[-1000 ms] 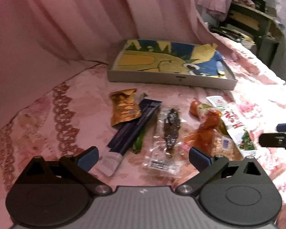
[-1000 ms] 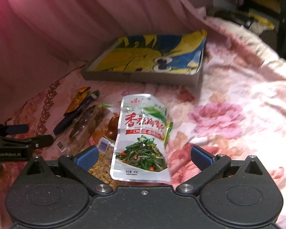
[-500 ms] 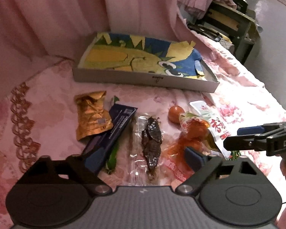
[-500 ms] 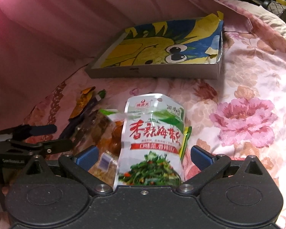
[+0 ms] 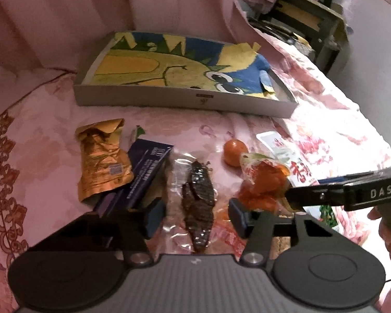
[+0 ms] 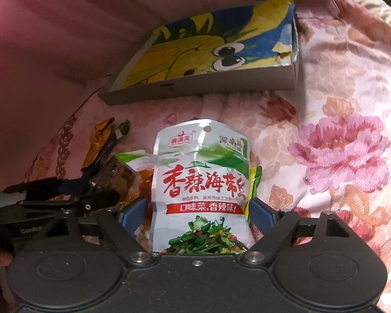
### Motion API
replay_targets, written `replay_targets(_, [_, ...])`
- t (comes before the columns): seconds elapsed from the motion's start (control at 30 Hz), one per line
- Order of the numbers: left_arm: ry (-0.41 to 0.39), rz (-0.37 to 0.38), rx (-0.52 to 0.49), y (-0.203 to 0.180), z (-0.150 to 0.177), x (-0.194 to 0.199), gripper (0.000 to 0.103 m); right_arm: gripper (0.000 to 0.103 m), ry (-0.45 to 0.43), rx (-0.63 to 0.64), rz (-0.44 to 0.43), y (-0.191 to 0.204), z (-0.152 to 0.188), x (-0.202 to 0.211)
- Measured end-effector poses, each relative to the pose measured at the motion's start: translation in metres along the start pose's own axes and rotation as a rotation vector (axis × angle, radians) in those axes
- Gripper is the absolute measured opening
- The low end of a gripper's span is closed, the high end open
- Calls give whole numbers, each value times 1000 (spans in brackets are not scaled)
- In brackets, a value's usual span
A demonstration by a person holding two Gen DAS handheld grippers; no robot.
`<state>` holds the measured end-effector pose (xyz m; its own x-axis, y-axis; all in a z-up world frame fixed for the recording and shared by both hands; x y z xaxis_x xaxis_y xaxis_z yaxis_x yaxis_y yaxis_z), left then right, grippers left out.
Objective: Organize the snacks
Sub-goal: 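Close the left tool on the dark dried-fish packet while the right tool grasps the green seaweed pouch, then carry both packets into the cardboard tray and open both tools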
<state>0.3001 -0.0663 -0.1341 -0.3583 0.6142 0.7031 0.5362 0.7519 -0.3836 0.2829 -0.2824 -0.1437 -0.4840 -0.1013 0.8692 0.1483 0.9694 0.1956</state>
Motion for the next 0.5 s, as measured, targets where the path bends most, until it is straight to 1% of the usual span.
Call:
replay_targets(0.07, [-3, 4, 24, 3, 0, 2, 52, 82, 9, -25, -7, -2, 1, -1])
replay_targets(0.2, [1, 1, 36, 4, 2, 4, 50, 77, 14, -49, -3, -4, 2, 0])
replay_targets(0.27, [-4, 7, 41, 2, 2, 6, 50, 75, 20, -38, -6, -3, 3, 0])
replay_targets(0.37, [2, -2, 51, -2, 4, 9, 49, 68, 22, 2, -17, 6, 5, 2])
replay_targets(0.4, [4, -3, 52, -3, 6, 10, 49, 64, 25, 10, -25, 9, 7, 3])
replay_targets(0.5, [13, -8, 52, -8, 10, 13, 48, 55, 42, 6, -53, 14, 10, 4])
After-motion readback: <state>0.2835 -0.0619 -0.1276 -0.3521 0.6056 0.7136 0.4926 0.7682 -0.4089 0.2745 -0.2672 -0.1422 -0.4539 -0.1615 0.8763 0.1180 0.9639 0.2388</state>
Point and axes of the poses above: each gripper's, at about its wrist camera, not at the fingertips, and x roughly against the way its jaws point, y to its left, z to its underside, the point moved 7 cm from there along -x, roughly the way its jaws point, and after that the axes turned 12 degrees about z, right-handed, at the moved point
